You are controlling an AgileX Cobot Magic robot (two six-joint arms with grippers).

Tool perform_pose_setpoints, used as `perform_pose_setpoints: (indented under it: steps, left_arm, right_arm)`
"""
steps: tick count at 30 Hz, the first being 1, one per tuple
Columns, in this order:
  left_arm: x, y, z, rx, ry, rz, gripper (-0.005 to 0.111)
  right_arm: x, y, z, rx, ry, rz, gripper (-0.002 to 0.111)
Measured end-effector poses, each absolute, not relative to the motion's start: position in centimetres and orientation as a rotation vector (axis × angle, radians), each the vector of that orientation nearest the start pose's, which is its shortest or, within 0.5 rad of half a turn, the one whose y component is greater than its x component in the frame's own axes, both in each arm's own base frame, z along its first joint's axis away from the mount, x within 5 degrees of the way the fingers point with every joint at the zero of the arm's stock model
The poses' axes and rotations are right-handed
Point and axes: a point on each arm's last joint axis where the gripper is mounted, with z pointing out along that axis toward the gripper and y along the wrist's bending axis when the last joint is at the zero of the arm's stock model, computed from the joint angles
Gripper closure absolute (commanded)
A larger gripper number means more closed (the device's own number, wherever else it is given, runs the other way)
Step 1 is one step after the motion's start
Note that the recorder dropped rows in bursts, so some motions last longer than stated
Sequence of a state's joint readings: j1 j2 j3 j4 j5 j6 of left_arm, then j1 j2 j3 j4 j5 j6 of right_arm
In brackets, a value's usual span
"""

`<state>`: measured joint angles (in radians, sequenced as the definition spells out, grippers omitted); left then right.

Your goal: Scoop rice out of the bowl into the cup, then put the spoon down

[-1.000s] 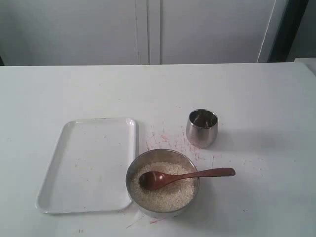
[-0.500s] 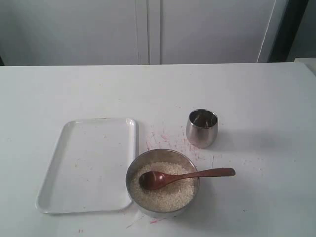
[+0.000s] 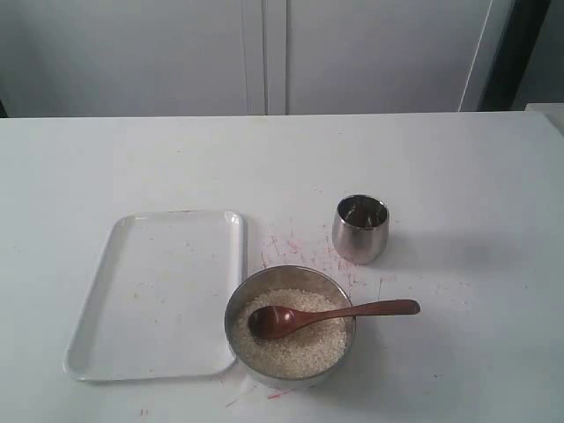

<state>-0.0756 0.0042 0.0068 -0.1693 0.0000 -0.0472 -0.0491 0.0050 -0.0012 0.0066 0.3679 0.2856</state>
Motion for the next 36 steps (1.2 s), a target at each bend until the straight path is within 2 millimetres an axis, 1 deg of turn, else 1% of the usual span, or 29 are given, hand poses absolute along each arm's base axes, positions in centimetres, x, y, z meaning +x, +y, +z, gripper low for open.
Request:
perform_pose_setpoints:
  steps: [26, 30, 36]
  left_arm:
    - [5.7, -0.4, 21.1, -0.106, 1.495, -0.236, 0.092]
    - [5.7, -0.4, 21.1, -0.106, 1.495, -0.236, 0.092]
    - [5.7, -0.4, 21.1, -0.106, 1.495, -0.236, 0.092]
  right_arm:
    - [5.3, -0.2, 18.1, 0.312, 1.823, 0.171, 0.108]
    - [5.5, -0.3, 19.0, 0.321, 1.716, 0.202, 0.108]
    - [5.6, -0.3, 21.6, 0.358, 1.419, 0.322, 0.108]
